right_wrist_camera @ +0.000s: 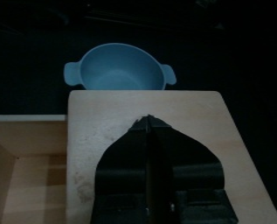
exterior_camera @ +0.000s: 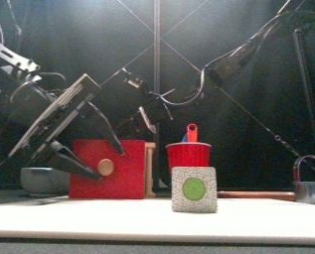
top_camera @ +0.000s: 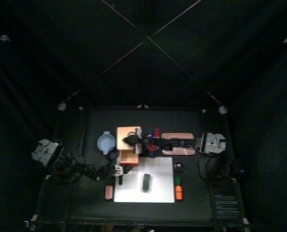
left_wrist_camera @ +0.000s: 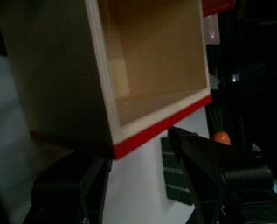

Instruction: Open drawer

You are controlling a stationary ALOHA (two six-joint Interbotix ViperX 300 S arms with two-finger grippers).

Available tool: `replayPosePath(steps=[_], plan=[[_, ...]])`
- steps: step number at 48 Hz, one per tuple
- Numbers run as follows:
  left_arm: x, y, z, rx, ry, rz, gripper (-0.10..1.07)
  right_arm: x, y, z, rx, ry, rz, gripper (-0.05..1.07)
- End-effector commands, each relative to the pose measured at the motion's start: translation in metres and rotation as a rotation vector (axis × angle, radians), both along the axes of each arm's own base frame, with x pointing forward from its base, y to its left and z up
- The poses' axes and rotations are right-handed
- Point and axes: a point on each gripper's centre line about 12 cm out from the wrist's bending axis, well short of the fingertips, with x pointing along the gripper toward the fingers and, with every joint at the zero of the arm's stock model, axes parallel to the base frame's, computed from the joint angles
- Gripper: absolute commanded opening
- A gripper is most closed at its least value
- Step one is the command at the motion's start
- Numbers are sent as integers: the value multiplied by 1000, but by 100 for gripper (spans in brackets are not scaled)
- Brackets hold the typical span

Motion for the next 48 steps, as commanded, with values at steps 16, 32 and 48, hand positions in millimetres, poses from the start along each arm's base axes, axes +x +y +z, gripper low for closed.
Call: replayPosePath(steps=[16,32,48], plan=[[12,4,0,12,-14,28,80,-2,-4,-6,5,28,-13,4],[21,1,5,6,-36,25,72,2,-9,-5,2,24,-21,4],[28,-8,-4,-10,-12,5,72,3,-14,-11,5,57,-37,4]])
